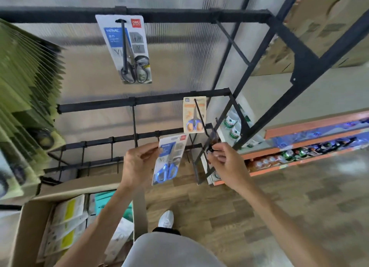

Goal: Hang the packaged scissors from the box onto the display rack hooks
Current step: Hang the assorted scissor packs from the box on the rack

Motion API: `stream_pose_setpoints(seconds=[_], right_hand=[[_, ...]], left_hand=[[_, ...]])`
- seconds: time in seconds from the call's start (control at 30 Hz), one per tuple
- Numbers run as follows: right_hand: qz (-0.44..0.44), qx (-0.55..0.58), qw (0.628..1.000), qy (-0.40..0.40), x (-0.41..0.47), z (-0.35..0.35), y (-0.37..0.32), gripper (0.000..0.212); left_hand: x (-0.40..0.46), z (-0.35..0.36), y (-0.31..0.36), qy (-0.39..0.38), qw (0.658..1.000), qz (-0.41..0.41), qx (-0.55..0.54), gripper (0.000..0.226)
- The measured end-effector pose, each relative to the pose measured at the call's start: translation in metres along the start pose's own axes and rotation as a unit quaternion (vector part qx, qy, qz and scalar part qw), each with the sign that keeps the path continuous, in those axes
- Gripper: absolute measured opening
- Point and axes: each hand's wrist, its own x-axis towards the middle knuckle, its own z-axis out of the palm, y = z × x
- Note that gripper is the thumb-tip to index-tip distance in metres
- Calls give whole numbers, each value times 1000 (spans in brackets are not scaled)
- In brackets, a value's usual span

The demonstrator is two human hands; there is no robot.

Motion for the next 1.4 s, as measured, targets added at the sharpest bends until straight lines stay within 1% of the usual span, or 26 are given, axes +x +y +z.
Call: stream_pose_setpoints(seconds=[0.07,0.17,0.27,0.37,0.53,0.67,0.73,0.8,0.9,1.0,1.07,1.2,1.4], right_hand=[[-28,-3,999,-17,-10,-3,-8,38],[-60,16,998,-28,-16,-4,-21,38],[-99,18,994,-36,-21,-2,-39,41],[-127,21,991,-48,-25,1,-54,42],[-160,48,986,-22,-40,1,-78,27],[-189,129,973,0,-44,-7,-103,11],[-223,134,965,11,-42,-17,-127,7],[-257,125,958,27,-39,-28,-155,5],[-295,84,951,45,-28,-34,-195,5],[-316,49,946,60,-18,-33,-224,4],[-313,44,946,71,-10,-33,-236,5],[-275,43,955,99,6,-29,-243,7],[-263,48,954,134,12,-25,-252,6]], left_hand=[[-7,0,6,-2,1000,7,-1,33],[-18,-1,10,5,1000,19,-4,20],[-35,-6,14,2,1000,29,-7,25],[-51,-11,19,-8,1000,20,-20,23],[-68,-28,35,-18,999,43,-9,28],[-62,-50,55,5,997,80,19,14],[-55,-65,76,1,994,106,31,12],[-48,-86,102,-6,990,133,51,18],[-38,-122,126,12,969,200,144,36],[-33,-154,134,31,950,206,233,48],[-35,-169,137,30,943,207,260,51],[-44,-185,141,39,934,205,290,52],[-49,-187,144,9,918,213,334,55]])
